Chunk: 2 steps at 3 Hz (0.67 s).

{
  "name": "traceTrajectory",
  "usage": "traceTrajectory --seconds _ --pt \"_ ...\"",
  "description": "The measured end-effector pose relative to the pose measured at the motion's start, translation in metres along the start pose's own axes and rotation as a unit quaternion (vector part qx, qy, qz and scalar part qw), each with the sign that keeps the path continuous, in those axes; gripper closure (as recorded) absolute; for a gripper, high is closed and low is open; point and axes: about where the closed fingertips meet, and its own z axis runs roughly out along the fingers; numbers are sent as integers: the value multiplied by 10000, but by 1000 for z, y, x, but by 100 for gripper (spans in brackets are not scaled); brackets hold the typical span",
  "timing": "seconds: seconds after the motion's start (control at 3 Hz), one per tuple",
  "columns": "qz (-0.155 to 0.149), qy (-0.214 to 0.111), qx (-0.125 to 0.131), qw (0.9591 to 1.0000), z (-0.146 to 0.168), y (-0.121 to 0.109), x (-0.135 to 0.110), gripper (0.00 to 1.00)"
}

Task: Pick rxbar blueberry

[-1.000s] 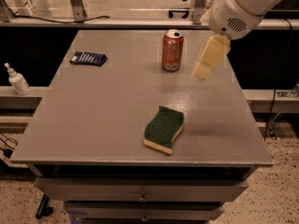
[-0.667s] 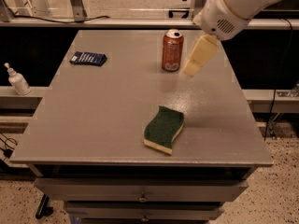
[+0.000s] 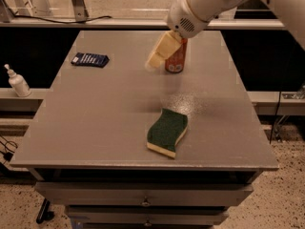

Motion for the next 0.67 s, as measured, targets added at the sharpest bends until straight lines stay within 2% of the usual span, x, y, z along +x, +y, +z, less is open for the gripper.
traceTrajectory --seconds 0.33,0.67 --pt "-119 -367 -145 9992 30 -5 -42 0" --pt "-232 -524 -349 9977 69 2 -76 0"
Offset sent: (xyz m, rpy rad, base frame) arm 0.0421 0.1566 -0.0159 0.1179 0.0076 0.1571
